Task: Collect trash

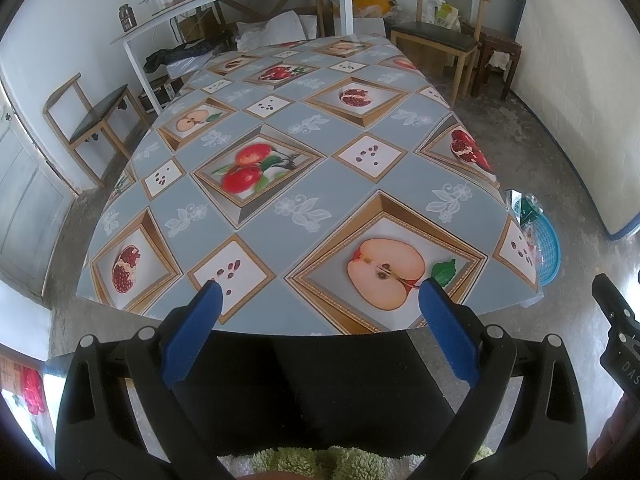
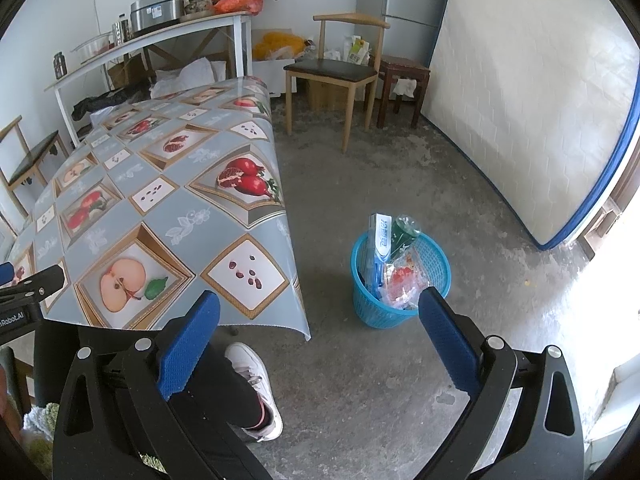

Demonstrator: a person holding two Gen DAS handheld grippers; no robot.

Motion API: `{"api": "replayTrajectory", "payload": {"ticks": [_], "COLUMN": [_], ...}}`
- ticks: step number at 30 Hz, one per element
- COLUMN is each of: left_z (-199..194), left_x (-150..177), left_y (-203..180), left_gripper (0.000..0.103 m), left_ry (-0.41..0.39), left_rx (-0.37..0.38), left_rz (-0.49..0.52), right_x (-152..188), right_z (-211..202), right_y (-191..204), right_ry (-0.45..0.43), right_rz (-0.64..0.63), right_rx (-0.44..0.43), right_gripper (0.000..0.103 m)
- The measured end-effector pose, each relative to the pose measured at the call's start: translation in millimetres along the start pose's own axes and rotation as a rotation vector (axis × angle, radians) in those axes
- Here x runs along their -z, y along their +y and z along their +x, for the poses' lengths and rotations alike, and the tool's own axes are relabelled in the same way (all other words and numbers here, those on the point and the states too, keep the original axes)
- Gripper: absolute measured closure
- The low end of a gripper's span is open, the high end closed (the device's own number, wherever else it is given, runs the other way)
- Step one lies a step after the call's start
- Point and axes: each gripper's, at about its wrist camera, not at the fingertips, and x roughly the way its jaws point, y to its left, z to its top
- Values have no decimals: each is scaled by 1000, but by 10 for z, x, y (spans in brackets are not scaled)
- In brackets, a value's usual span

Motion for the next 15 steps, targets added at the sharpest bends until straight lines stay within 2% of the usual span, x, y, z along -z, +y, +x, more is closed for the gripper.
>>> {"api": "replayTrajectory", "payload": {"ticks": [15], "left_z": [7], "left_x": [13], "left_y": [4], "left_gripper": [8], "left_ry": [5], "left_rx": [3], "left_rz": [-3], "right_x": [1], "right_z": [-4], "right_y": [13], "right_ry": [0], "right_rz": [-2], "right_rx": [1], "right_gripper": [6]}}
